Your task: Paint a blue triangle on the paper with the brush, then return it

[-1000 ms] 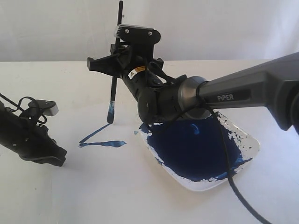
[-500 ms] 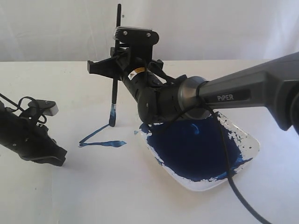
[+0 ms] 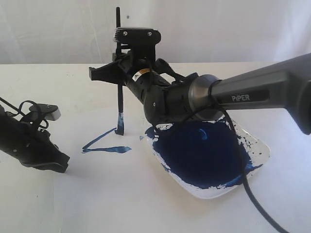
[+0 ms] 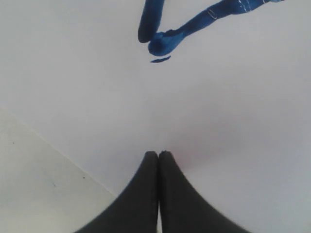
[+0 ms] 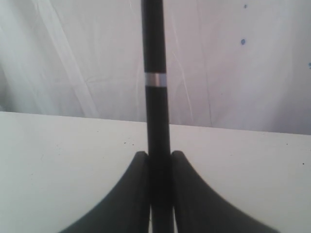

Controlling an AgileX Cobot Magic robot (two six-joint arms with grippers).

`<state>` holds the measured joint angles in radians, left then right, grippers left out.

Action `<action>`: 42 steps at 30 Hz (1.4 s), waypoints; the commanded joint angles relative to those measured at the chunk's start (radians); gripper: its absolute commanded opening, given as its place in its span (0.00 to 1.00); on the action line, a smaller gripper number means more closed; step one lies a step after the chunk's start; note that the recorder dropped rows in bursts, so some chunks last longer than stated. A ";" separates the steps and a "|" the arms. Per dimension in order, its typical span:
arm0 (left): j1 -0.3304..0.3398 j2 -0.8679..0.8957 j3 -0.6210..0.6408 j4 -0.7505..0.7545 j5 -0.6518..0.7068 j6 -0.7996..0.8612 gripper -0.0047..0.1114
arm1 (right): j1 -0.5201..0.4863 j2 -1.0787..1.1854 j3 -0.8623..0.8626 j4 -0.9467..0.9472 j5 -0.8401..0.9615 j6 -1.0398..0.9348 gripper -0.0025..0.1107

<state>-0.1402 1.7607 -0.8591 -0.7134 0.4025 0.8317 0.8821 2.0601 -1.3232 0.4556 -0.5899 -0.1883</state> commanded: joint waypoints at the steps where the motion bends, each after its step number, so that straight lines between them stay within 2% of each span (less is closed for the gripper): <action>1: -0.001 -0.002 0.009 -0.007 0.012 0.003 0.04 | -0.006 -0.016 -0.002 -0.001 0.060 -0.024 0.02; 23: -0.001 -0.002 0.009 -0.007 0.012 0.003 0.04 | -0.006 -0.073 -0.002 0.007 0.245 -0.079 0.02; 42: -0.001 -0.002 0.009 -0.010 0.012 0.003 0.04 | -0.006 -0.104 -0.002 0.003 0.298 -0.079 0.02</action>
<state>-0.1402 1.7607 -0.8591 -0.7134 0.4025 0.8317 0.8805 1.9799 -1.3232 0.4633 -0.3002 -0.2556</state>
